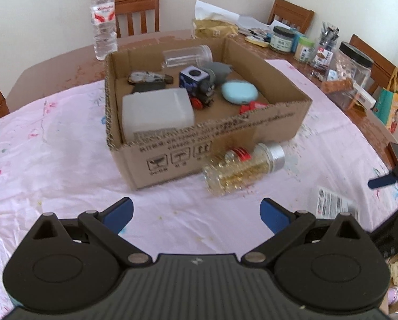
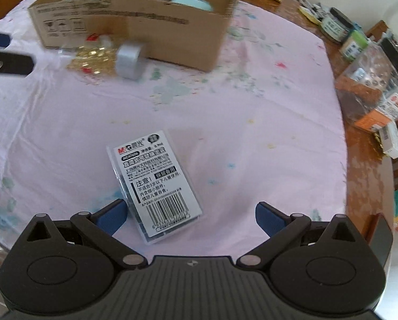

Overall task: Organize rigid objects
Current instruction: 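Close the left gripper on the gold capsule jar while the right gripper approaches the white M&G package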

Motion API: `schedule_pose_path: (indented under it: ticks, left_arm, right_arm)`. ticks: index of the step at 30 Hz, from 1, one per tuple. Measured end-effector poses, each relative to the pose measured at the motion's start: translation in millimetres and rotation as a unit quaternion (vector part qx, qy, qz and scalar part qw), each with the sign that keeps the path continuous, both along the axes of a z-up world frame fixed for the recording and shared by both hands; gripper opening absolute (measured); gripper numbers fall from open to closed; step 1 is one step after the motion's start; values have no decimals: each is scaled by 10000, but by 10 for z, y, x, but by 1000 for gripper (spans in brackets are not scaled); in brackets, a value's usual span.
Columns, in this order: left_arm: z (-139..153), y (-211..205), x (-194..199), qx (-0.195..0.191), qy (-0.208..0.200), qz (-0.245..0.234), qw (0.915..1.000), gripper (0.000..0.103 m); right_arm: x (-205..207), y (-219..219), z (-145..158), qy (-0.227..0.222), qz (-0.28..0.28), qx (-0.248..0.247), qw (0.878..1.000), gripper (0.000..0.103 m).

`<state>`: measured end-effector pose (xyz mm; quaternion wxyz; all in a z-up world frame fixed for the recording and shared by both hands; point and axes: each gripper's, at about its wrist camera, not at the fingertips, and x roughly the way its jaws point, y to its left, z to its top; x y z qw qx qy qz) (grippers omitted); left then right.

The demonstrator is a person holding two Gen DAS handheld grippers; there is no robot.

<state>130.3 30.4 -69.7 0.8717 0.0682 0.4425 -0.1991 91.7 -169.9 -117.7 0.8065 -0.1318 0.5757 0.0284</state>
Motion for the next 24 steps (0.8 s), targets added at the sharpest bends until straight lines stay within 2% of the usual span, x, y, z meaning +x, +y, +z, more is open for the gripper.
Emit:
schedule_pose_path:
  ticks: [9,15,19,24]
  left_arm:
    - [-137,-208,64,36,249,196,9995,101]
    - [-204,-502,176,14,358,368,9987,101]
    - [-243,-696,247,96,350,453,9983,101]
    - [-268,-858,322,124,283,700,9971,101]
  right_arm:
    - [269,-410,-11,-240,-193,27,9995,103]
    - [372,-506,-48,-138,106,368,9992,103]
    - [380,-599,-73,-43,91,711,9974,103]
    - [375,-615,-78,-60,309,761,9966,103]
